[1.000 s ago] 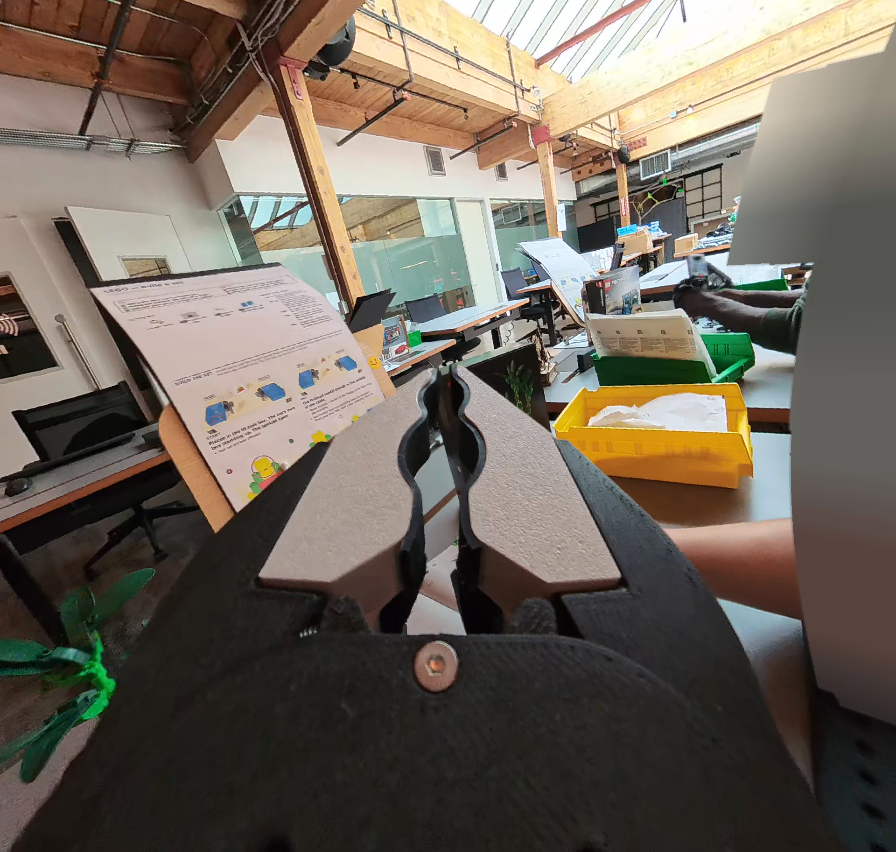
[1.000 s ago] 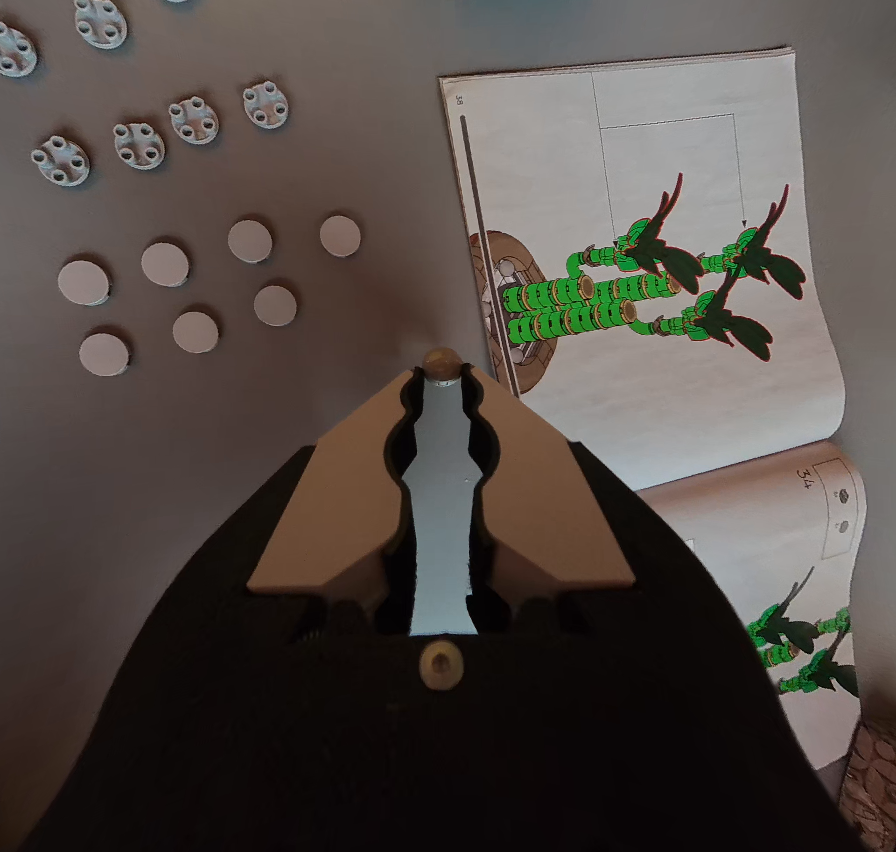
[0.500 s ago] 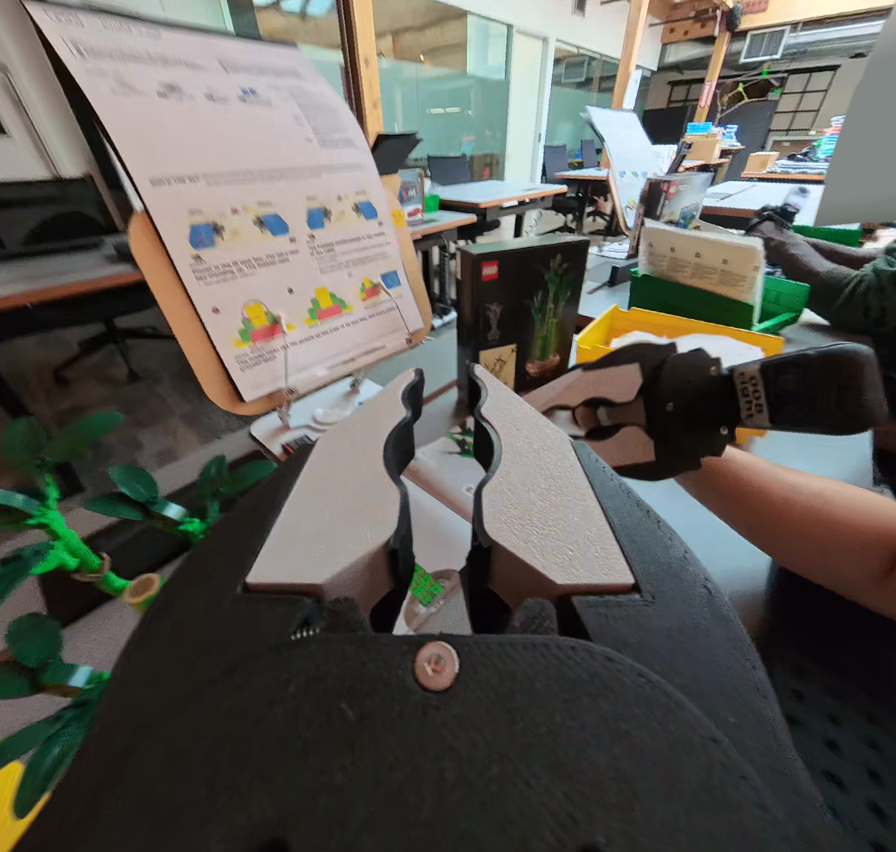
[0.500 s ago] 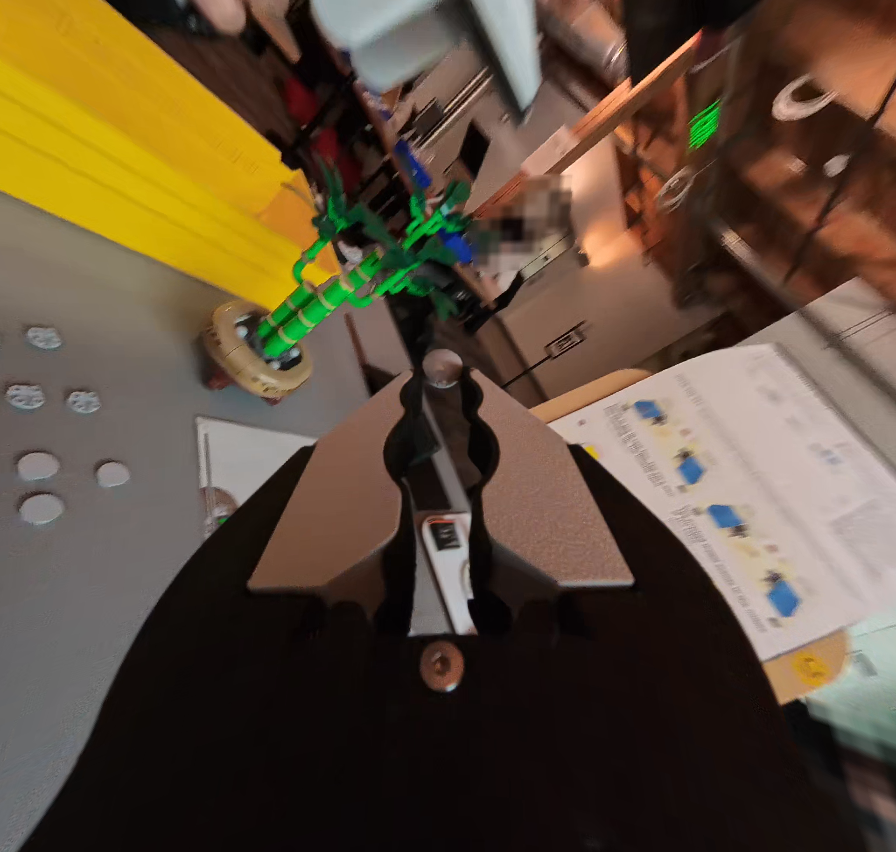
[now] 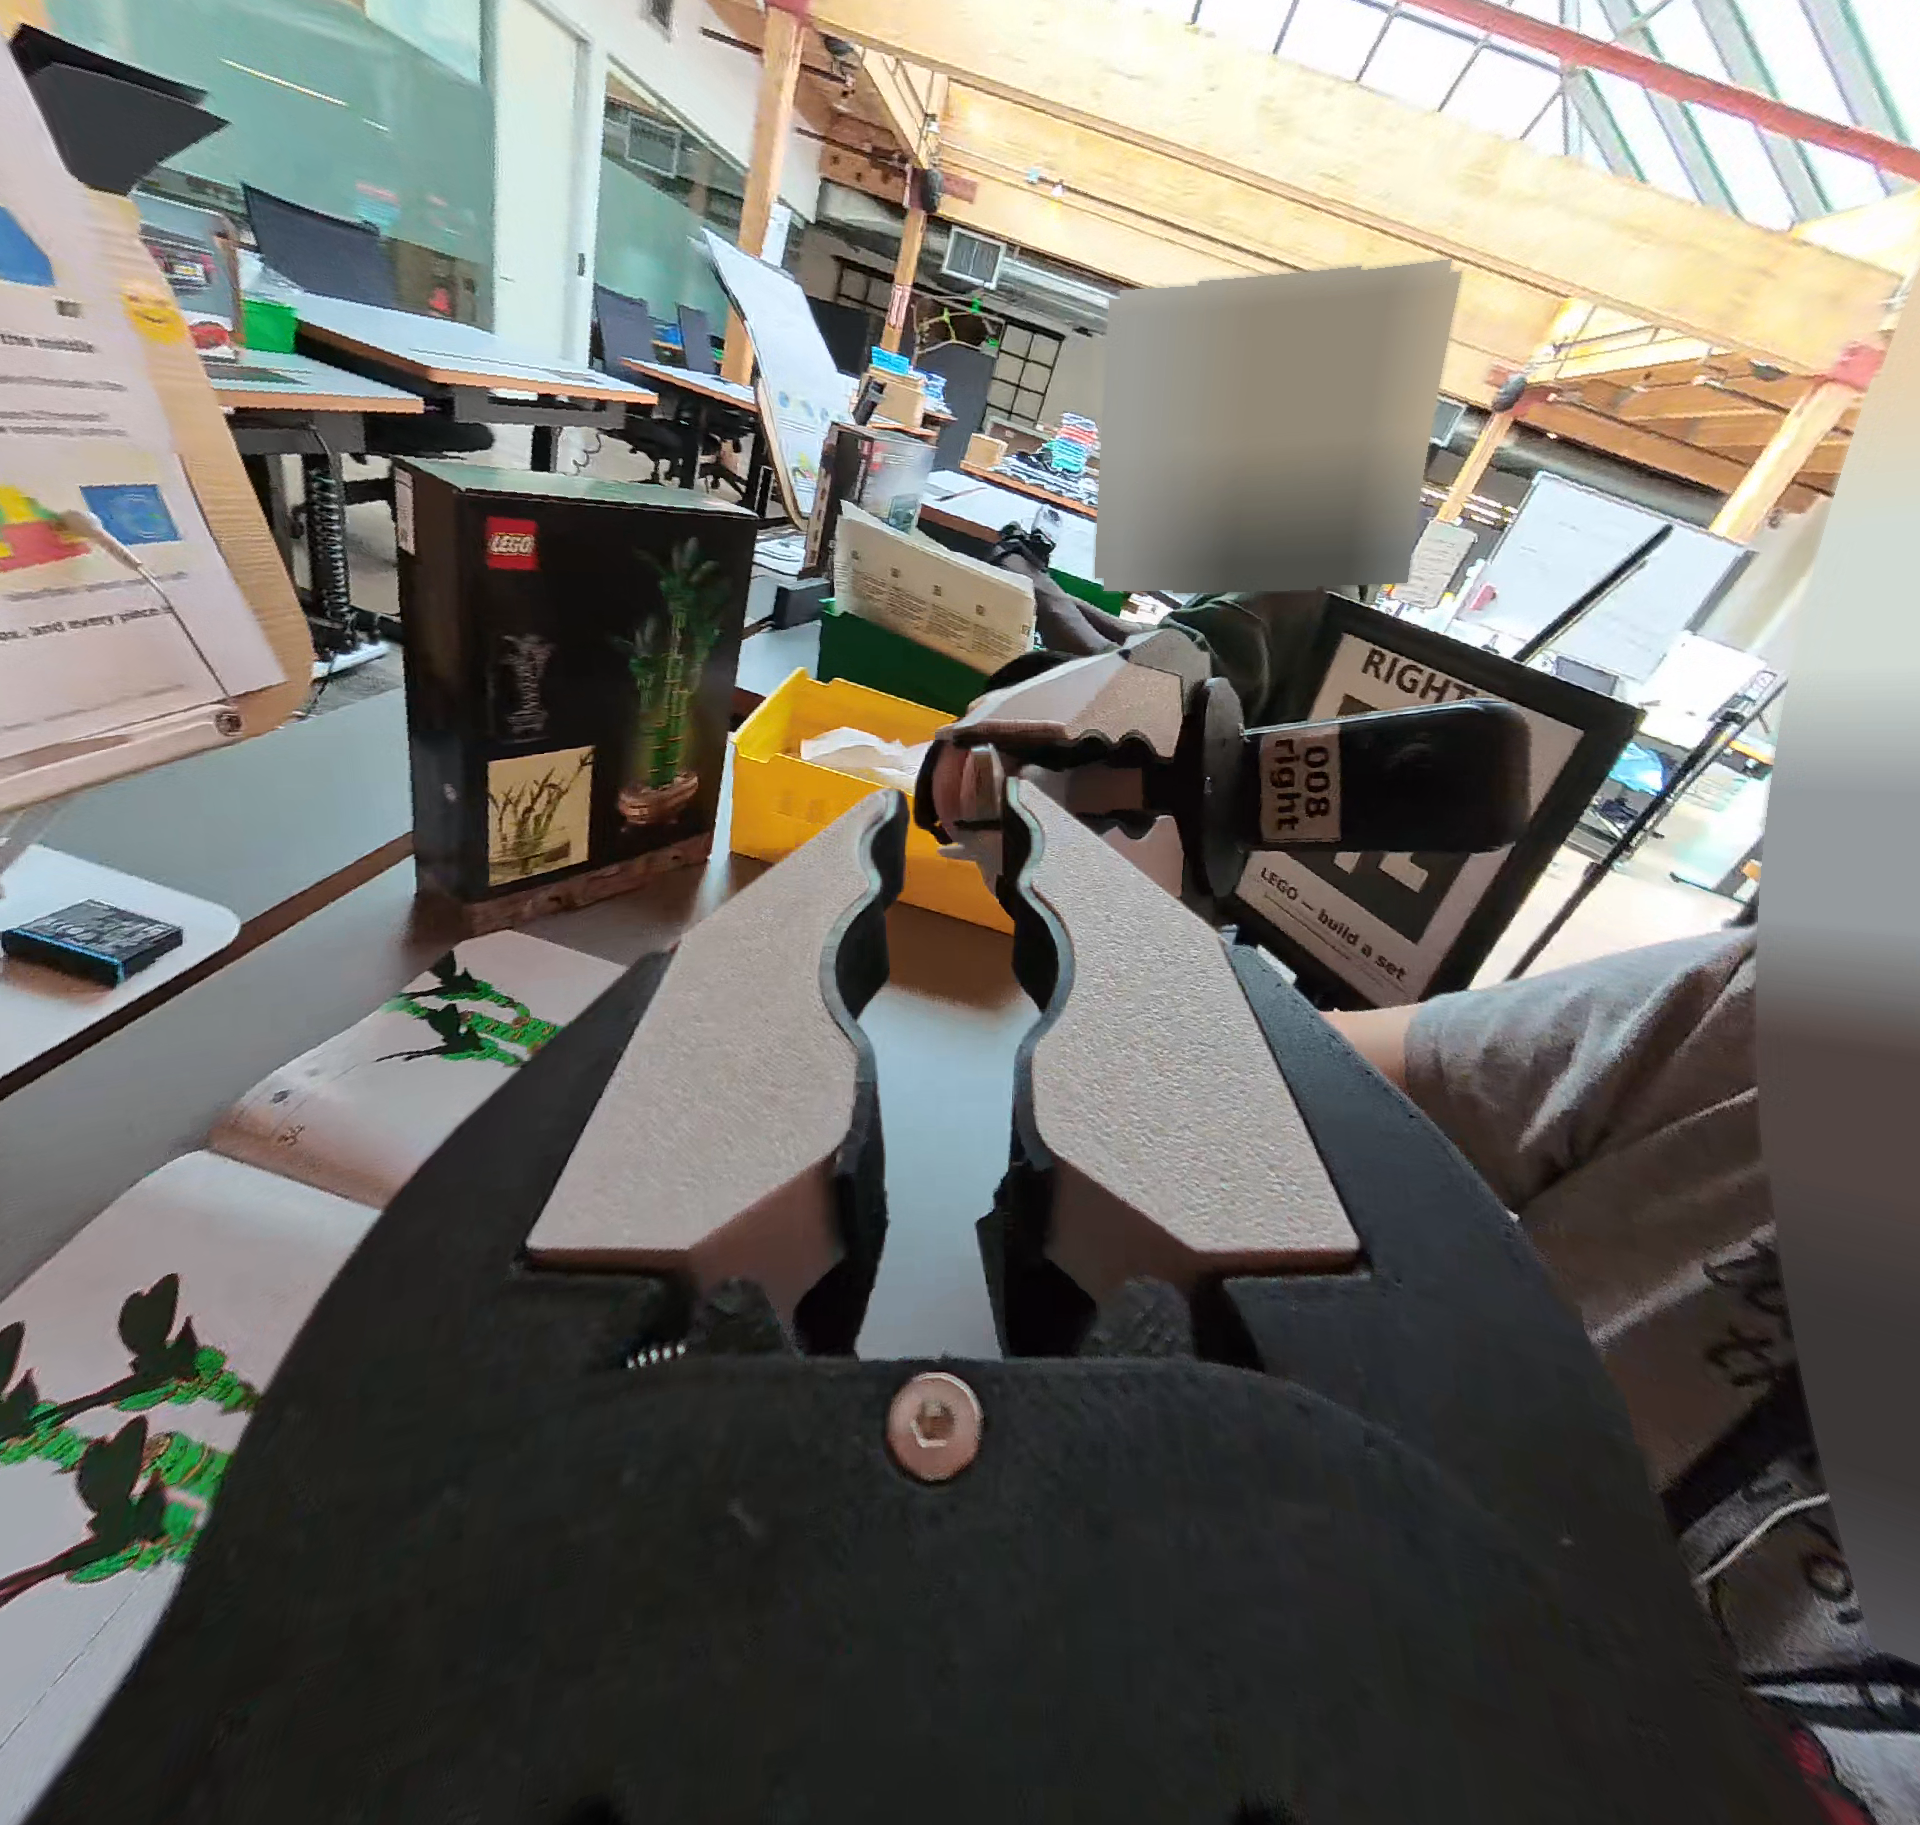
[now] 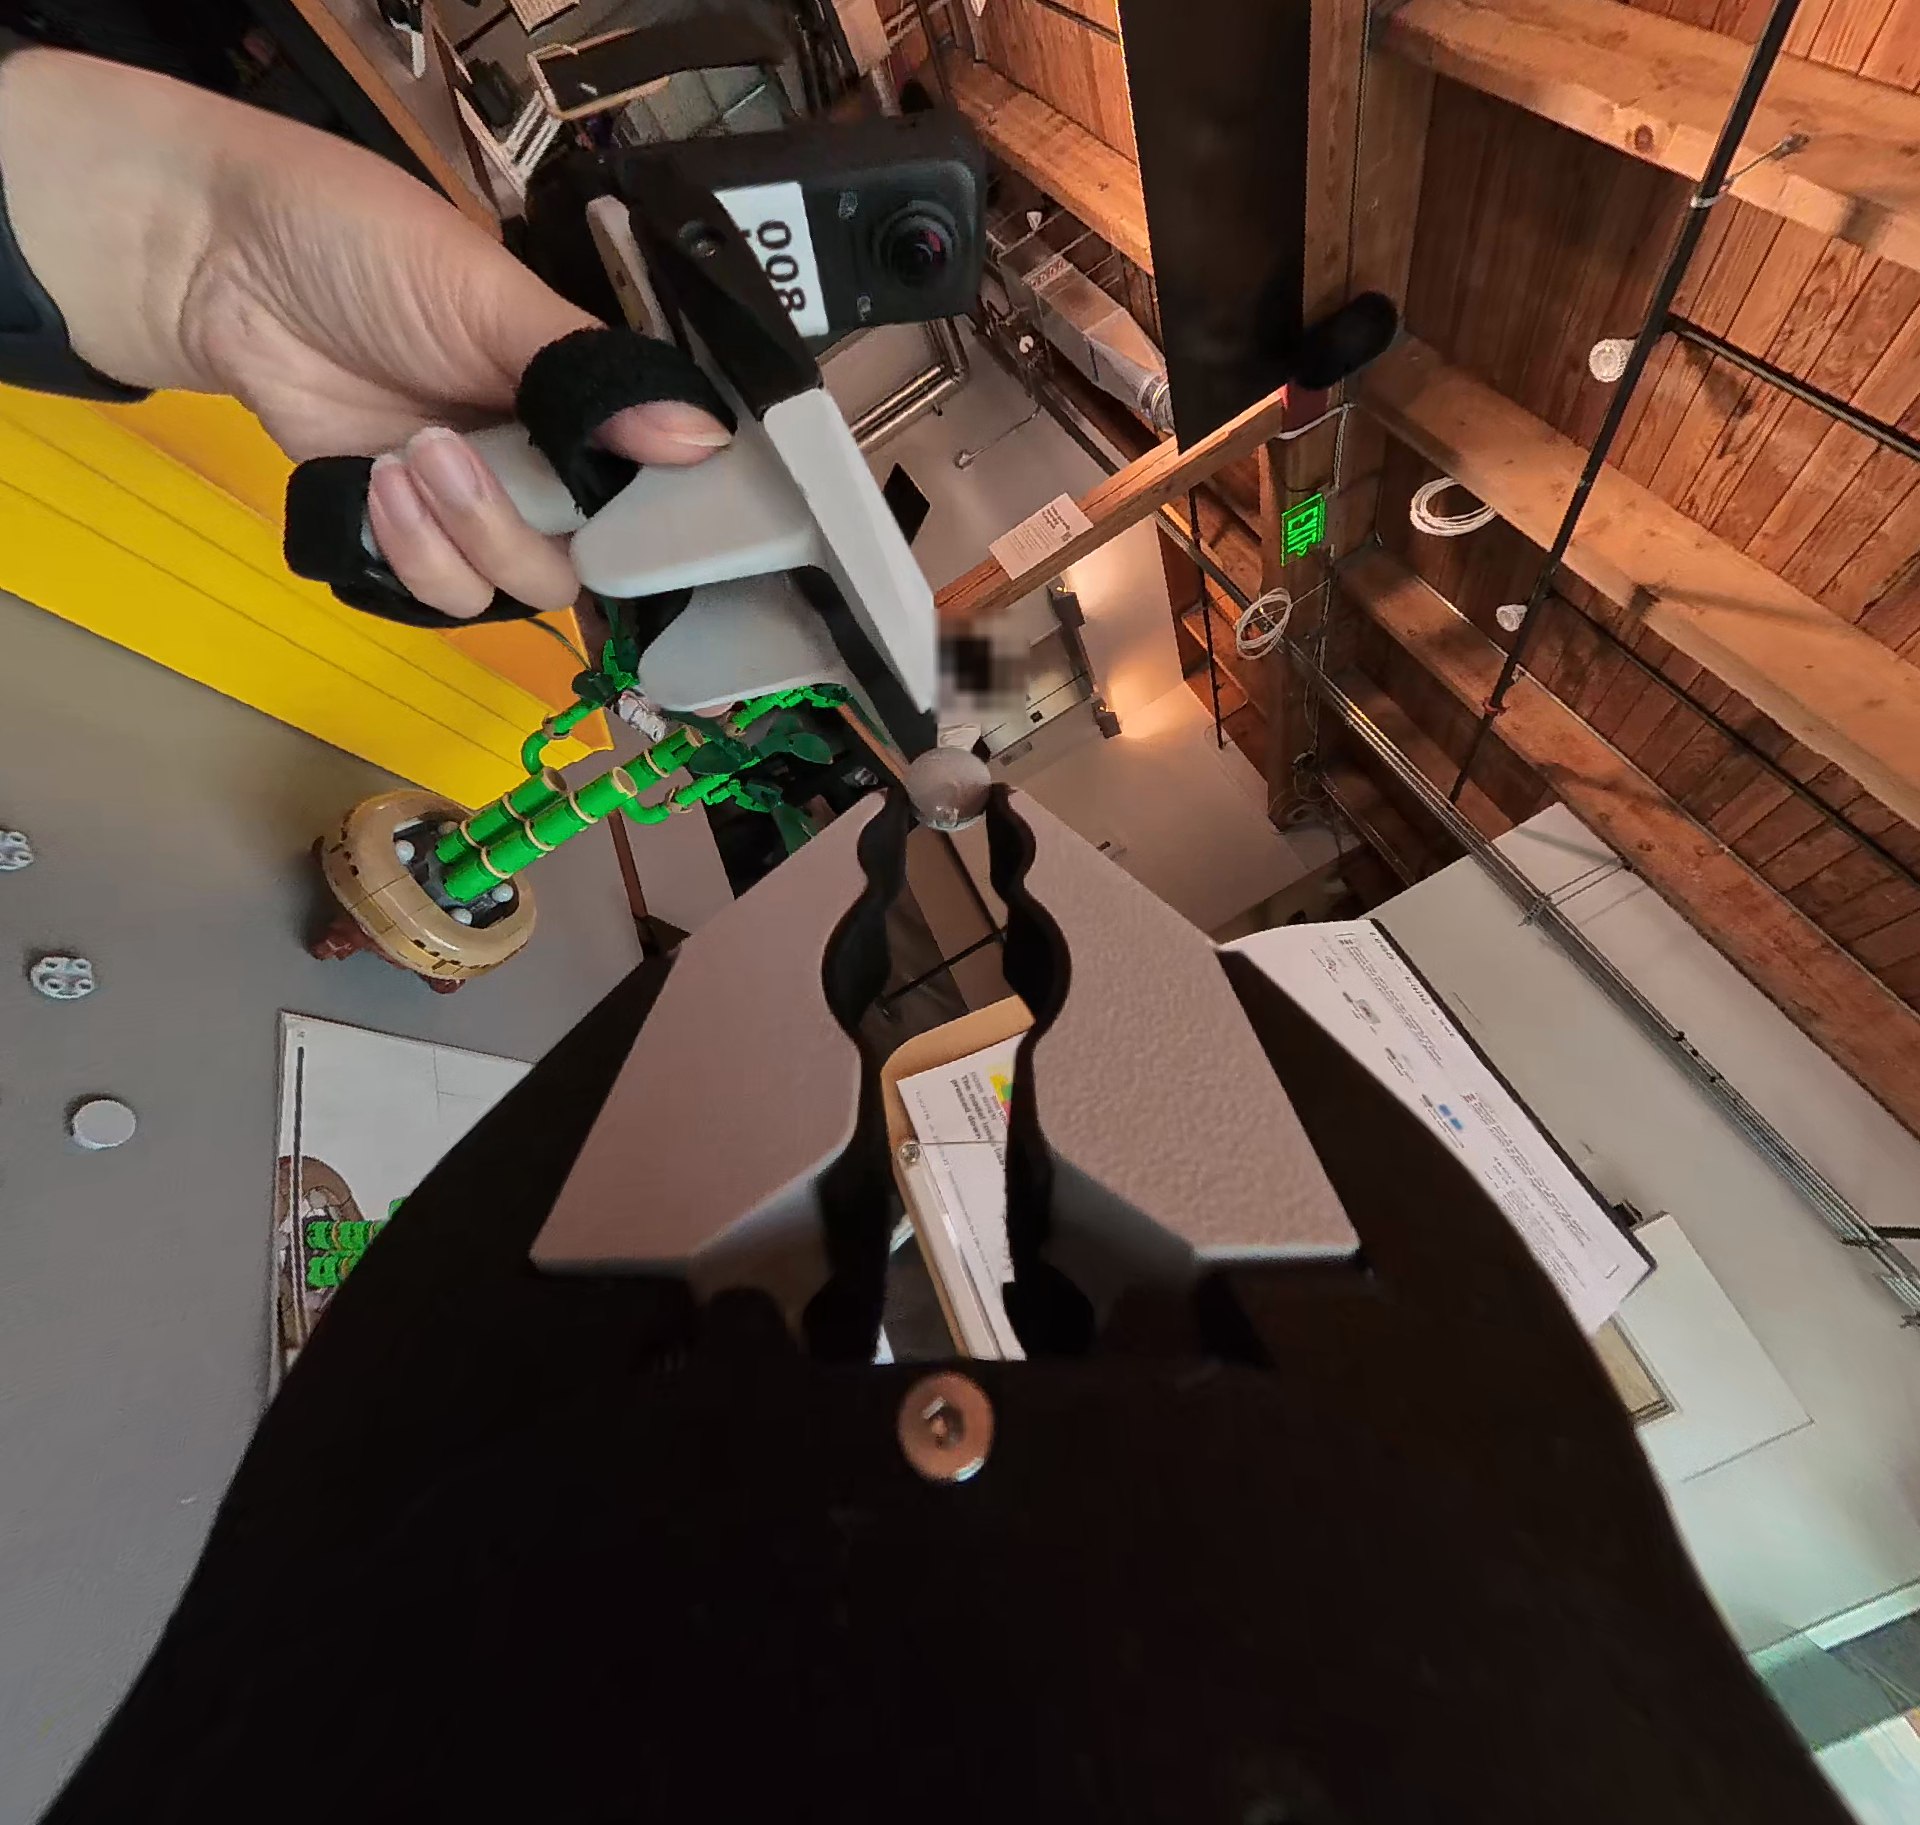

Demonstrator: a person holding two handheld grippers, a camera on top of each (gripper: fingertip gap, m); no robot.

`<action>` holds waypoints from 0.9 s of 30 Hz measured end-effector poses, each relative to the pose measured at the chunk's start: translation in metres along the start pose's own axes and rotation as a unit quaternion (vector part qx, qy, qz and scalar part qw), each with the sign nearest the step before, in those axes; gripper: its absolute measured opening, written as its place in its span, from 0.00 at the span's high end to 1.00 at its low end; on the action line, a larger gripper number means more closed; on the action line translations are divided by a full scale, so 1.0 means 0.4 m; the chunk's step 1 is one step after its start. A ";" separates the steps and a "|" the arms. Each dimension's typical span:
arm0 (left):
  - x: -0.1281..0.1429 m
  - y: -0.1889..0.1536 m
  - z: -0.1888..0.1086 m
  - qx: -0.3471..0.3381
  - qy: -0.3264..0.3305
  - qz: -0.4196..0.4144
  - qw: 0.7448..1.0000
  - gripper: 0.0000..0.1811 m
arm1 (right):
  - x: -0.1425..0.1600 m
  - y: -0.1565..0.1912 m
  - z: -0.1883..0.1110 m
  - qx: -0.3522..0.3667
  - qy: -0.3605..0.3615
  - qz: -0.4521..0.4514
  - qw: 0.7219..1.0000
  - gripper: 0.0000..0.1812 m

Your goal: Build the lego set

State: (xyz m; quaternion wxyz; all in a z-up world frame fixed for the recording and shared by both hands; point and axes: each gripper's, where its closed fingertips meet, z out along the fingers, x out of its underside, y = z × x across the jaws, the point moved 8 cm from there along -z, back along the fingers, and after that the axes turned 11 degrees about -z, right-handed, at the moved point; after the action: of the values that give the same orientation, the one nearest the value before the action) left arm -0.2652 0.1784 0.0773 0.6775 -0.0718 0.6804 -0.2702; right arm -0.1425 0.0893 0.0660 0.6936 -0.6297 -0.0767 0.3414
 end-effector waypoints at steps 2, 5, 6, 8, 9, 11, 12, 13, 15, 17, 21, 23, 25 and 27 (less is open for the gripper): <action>0.003 -0.004 0.006 0.008 0.004 0.004 1.000 0.92 | -0.002 0.000 -0.001 -0.001 -0.002 -0.005 1.000 0.92; 0.006 -0.011 0.013 0.019 0.001 0.016 1.000 0.91 | -0.005 0.003 -0.001 -0.005 -0.005 -0.010 1.000 0.92; 0.007 -0.012 0.015 0.018 0.001 0.022 1.000 0.92 | -0.006 0.004 0.000 -0.006 -0.008 -0.010 1.000 0.92; 0.014 -0.014 0.020 0.021 0.012 0.036 0.999 0.98 | -0.006 0.005 0.002 -0.006 -0.007 -0.007 1.000 0.92; 0.014 -0.015 0.021 0.020 0.015 0.044 0.999 0.98 | -0.005 0.004 0.001 -0.005 -0.008 -0.006 1.000 0.92; 0.014 -0.017 0.021 0.019 0.015 0.049 0.998 0.98 | -0.004 0.002 0.000 -0.010 -0.013 0.004 1.000 0.92; 0.013 -0.016 0.020 0.021 0.016 0.046 0.999 0.98 | -0.004 0.001 0.000 -0.012 -0.016 0.010 1.000 0.92; 0.012 -0.014 0.018 0.025 0.012 0.037 0.999 0.98 | -0.003 0.000 0.000 -0.010 -0.016 0.012 1.000 0.92; 0.002 -0.002 0.009 0.026 -0.011 0.010 1.000 1.00 | 0.000 -0.002 -0.002 -0.008 -0.012 0.006 1.000 0.92; -0.011 0.015 -0.005 0.026 -0.043 -0.013 0.999 1.00 | 0.002 -0.005 -0.003 -0.007 -0.011 0.009 1.000 0.92; -0.005 0.006 -0.001 0.067 -0.029 -0.033 0.997 0.88 | 0.000 -0.007 -0.003 -0.010 -0.013 0.012 1.000 0.92; 0.010 0.000 0.019 0.067 -0.001 -0.023 0.998 0.87 | -0.003 -0.005 -0.002 -0.011 -0.016 0.009 1.000 0.92; 0.016 -0.002 0.032 0.063 0.000 -0.009 0.998 0.97 | -0.004 -0.003 -0.002 -0.013 -0.019 0.009 1.000 0.92; 0.013 -0.001 0.033 0.073 -0.016 -0.020 0.997 0.98 | -0.003 -0.007 -0.004 -0.007 -0.020 0.009 1.000 0.92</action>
State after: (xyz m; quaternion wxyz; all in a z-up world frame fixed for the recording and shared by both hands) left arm -0.2530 0.1720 0.0738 0.6859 -0.0398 0.6466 -0.3313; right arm -0.1416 0.0873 0.0688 0.6844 -0.6282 -0.0867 0.3597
